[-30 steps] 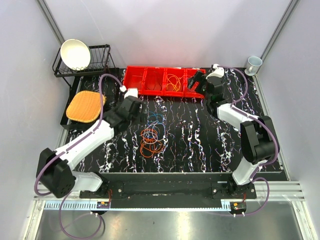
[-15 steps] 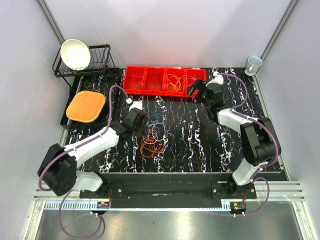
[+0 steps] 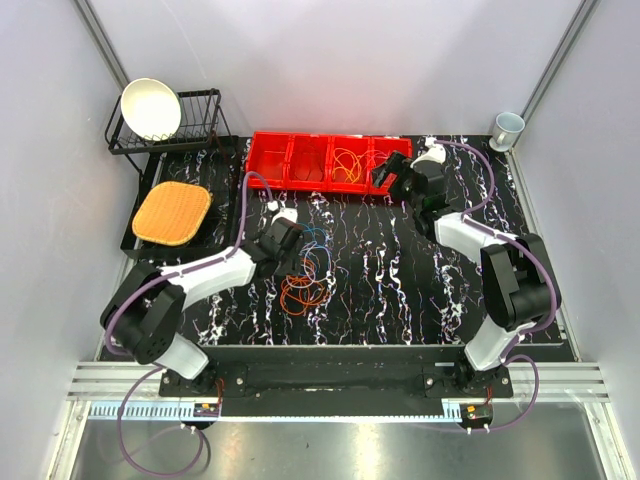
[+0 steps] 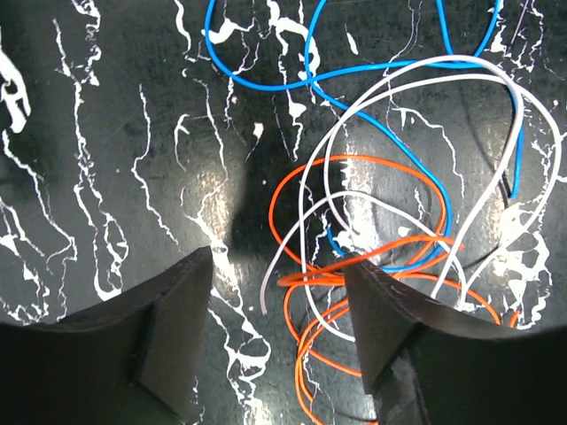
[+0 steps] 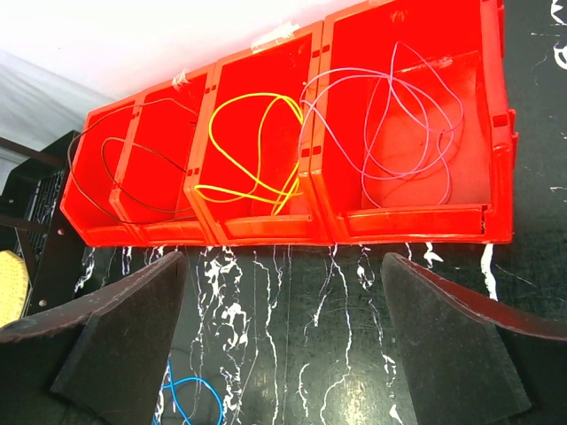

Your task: Untangle the cables

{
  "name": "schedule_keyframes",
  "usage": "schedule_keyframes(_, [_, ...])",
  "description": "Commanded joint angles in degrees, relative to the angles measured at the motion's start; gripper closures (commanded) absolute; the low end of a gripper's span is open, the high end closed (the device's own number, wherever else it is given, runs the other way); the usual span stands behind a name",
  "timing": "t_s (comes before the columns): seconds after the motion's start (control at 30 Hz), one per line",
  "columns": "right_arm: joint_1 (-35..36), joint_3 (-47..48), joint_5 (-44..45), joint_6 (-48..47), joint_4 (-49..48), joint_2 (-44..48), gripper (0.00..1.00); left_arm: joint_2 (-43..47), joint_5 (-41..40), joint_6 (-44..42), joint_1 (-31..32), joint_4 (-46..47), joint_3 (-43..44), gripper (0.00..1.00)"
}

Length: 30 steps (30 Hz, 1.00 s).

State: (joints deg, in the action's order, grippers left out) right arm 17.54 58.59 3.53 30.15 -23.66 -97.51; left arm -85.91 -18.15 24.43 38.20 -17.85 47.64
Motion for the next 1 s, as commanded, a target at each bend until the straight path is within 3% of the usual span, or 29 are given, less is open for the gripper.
schedule_keyframes(0.0, [0.3,2.7,-0.5,0.5,-0.2,-0.5,0.03,-1.3,1.1,-1.2,0.0,4.8,2.3,0.39])
schedule_keyframes(0.1, [0.4,3.3,-0.9,0.5,0.2,-1.0,0.03,-3.2,2.1,-1.7,0.0,5.1,3.2,0.43])
schedule_keyframes(0.17, [0.4,3.7,-1.0,0.4,0.6,-1.1,0.02,-3.8,2.1,-1.8,0.0,5.4,3.7,0.57])
schedule_keyframes(0.27, [0.4,3.9,-1.0,0.5,0.7,-1.3,0.02,-3.7,0.8,-1.3,0.0,4.4,4.9,1.00])
schedule_keyframes(0.47, [0.4,4.3,-1.2,0.5,1.2,-1.7,0.02,6.7,0.5,-1.5,0.1,-3.1,10.8,1.00])
schedule_keyframes(0.8, [0.4,4.3,-2.1,1.0,1.0,-1.8,0.02,20.9,0.1,-6.9,4.9,-19.8,35.8,1.00])
schedule_keyframes(0.97, [0.4,4.1,-2.4,1.1,0.8,-1.7,0.02,24.5,0.2,-8.4,7.5,-21.3,43.6,1.00])
